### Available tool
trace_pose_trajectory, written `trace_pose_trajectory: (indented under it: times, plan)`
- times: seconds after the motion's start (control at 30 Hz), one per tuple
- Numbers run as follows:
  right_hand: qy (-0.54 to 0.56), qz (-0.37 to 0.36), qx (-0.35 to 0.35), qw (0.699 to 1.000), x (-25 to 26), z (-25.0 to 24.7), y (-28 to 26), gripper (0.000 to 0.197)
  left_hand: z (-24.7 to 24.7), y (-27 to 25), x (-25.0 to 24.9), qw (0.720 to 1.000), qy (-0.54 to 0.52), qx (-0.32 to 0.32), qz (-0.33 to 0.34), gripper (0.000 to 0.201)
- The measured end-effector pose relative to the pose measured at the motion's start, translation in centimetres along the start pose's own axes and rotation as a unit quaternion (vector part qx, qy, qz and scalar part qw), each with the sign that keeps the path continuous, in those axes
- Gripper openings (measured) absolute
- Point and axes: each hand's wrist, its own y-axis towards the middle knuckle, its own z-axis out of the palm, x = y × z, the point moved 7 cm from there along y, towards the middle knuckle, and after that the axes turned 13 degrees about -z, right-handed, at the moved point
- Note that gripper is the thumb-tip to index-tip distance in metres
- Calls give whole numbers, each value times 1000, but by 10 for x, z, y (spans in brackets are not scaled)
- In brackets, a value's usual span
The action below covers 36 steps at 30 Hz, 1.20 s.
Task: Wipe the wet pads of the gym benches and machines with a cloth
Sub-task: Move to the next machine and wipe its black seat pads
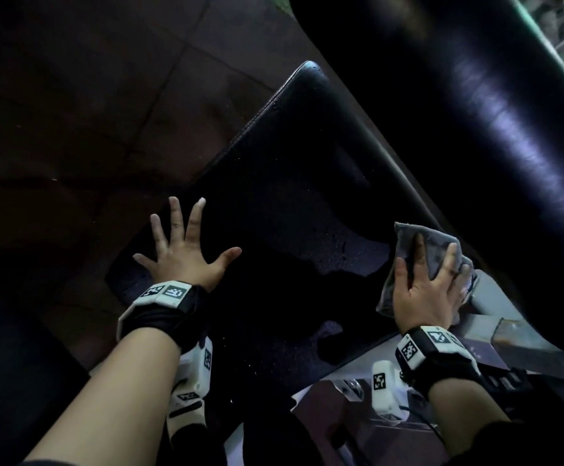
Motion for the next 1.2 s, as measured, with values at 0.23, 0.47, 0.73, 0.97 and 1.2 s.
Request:
trace_pose_trajectory:
  times: [0.23, 0.47, 0.73, 0.97, 1.2]
  plan:
    - [-12, 38, -4, 999, 9, -21, 35, 52, 0, 1, 1, 1000, 1, -2, 2, 96]
    - [67, 56, -39, 995, 42, -39, 89, 67, 2, 1, 1, 1000, 14, -4, -1, 96]
    - [1, -206, -34, 978, 183, -40, 116, 49, 3, 2, 2, 1000, 27, 3, 0, 96]
    - [-102, -390, -23, 915, 149, -1, 55, 48, 2, 1, 2, 1000, 7, 3, 0, 96]
    - [-43, -224, -4, 974, 81, -22, 67, 58, 1, 0, 1, 1000, 9, 4, -1, 96]
